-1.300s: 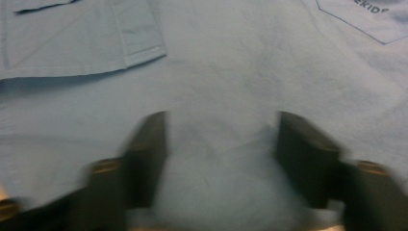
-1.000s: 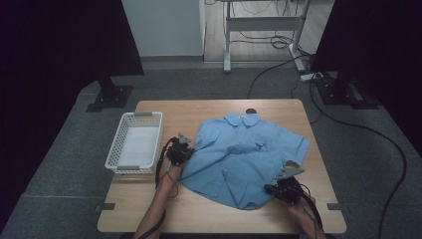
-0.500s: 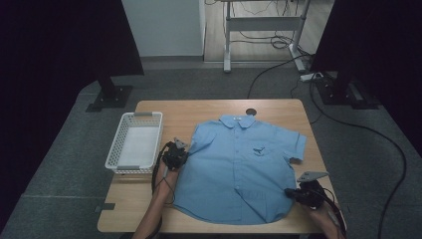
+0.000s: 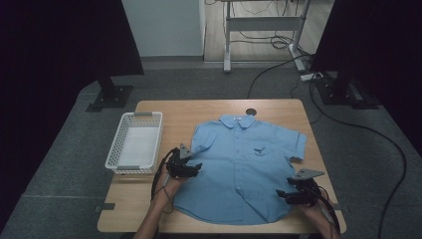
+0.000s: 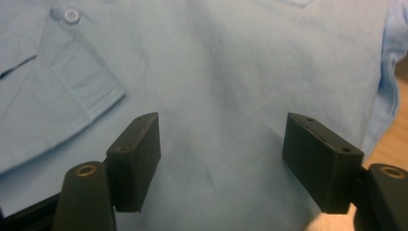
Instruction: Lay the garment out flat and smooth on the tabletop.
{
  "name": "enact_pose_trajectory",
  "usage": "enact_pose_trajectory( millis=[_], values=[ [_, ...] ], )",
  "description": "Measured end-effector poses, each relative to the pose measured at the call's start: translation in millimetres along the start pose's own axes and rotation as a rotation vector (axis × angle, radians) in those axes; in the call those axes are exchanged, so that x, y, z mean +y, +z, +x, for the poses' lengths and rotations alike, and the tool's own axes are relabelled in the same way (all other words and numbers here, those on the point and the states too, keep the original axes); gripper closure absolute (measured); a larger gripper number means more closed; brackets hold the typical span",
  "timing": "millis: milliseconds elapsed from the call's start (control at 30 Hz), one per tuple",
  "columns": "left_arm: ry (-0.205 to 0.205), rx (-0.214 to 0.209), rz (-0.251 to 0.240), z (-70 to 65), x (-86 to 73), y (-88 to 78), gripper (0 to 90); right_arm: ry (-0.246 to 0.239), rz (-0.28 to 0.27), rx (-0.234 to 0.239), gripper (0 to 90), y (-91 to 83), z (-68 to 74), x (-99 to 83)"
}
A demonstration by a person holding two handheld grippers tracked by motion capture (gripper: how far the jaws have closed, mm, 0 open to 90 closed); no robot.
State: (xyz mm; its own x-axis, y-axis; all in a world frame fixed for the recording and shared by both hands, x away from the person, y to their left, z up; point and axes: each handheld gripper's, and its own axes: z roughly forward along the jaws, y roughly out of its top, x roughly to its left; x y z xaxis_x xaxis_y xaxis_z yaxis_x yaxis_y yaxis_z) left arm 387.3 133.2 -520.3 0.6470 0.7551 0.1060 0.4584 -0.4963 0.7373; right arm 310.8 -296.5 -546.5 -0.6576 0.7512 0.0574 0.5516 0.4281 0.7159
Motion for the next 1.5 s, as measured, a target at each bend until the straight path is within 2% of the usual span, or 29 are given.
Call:
enact_pose_trajectory(
  millis=[267,367,433,533,600,633,700,733,800,867,900,967,1100,1167,1267,1300,1433,1500],
  values=[
    [-0.005,0.008,0.006,4.0,10.9,21.0,32.3,-0.002,-0.02,-0.008,25.6,20.7,-0.8,25.0],
    [0.013,0.037,0.013,4.9,16.9,29.4,32.5,0.003,-0.019,-0.013,25.3,32.2,-0.7,34.9],
    [0.01,0.036,0.008,5.7,20.8,34.9,32.8,0.003,-0.023,-0.018,24.7,40.3,-0.1,41.4],
    [0.02,0.069,0.013,7.3,25.8,44.1,35.5,0.0,-0.026,-0.014,23.3,52.7,2.0,50.2],
    [0.031,0.106,0.028,9.4,27.0,50.0,41.6,-0.007,-0.02,-0.018,23.3,60.5,4.0,53.5],
    [0.041,0.127,0.042,10.6,26.6,52.5,47.7,-0.014,-0.012,-0.023,23.3,63.7,5.2,54.2],
    [0.046,0.162,0.056,14.1,24.3,55.8,65.8,-0.033,-0.001,-0.039,22.6,68.0,7.3,53.5],
    [0.042,0.187,0.059,16.6,23.0,55.7,73.0,-0.032,-0.007,-0.037,22.6,68.1,7.5,52.8],
    [0.004,0.236,0.057,25.7,21.2,49.9,79.6,-0.034,-0.019,-0.036,22.6,67.4,7.4,50.6],
    [-0.039,0.294,0.052,35.6,21.1,40.2,80.6,-0.038,-0.037,-0.031,22.7,66.7,6.2,47.7],
    [-0.047,0.324,0.053,39.8,21.6,34.8,79.8,-0.036,-0.043,-0.032,22.7,66.5,5.8,46.8],
    [-0.048,0.385,0.061,45.6,23.5,24.5,74.8,-0.037,-0.044,-0.032,22.7,66.2,5.2,46.4],
    [-0.044,0.482,0.066,52.4,29.6,6.8,68.7,-0.037,-0.045,-0.032,22.7,65.9,5.1,46.0],
    [-0.054,0.506,0.07,57.2,31.4,-0.8,66.7,-0.036,-0.044,-0.032,22.7,65.3,4.8,45.4],
    [-0.057,0.472,0.064,58.2,30.8,-10.7,59.2,-0.034,-0.048,-0.031,22.7,64.0,4.0,43.8],
    [-0.056,0.443,0.058,56.1,30.0,-13.2,55.9,-0.034,-0.048,-0.032,22.7,63.6,3.7,43.4],
    [-0.057,0.176,0.01,40.6,23.2,-15.5,39.4,-0.037,-0.048,-0.03,22.5,63.0,2.9,42.8],
    [-0.068,0.037,0.011,29.9,18.0,-12.6,31.7,-0.037,-0.05,-0.03,21.9,63.1,3.1,42.5]
  ],
)
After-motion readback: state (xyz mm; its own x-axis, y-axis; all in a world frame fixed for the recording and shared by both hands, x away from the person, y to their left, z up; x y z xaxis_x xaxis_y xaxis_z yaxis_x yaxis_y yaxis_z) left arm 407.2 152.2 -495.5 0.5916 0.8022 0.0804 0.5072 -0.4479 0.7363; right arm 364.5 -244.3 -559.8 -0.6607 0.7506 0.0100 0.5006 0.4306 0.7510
